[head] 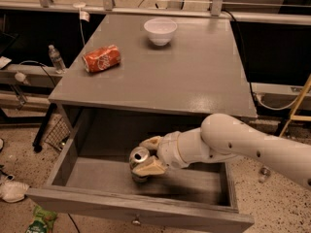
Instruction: Place 7up can into top drawer
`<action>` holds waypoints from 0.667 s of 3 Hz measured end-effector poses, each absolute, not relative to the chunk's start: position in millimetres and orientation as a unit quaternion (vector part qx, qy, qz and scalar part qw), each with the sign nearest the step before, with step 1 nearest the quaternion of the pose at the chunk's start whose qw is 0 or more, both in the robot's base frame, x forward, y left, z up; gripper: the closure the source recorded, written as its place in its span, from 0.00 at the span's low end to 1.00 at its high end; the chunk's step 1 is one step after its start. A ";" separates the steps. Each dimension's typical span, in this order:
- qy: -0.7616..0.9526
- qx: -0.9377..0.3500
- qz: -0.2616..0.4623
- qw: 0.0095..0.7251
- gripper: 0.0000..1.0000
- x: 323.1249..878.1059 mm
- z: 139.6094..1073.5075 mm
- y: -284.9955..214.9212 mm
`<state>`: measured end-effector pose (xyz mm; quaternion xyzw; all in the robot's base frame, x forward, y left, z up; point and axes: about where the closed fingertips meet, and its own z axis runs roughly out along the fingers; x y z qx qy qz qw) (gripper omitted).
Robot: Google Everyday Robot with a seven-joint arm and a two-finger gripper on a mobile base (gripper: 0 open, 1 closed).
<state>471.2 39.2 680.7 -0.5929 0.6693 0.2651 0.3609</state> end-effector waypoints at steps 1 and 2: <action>0.669 -0.594 0.265 0.361 0.00 470.7 680.7 40.1; 0.668 -0.593 0.265 0.363 0.00 472.4 686.0 34.1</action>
Offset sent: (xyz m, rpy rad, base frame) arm -0.0004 0.0009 0.0000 -0.0002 0.0000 0.0021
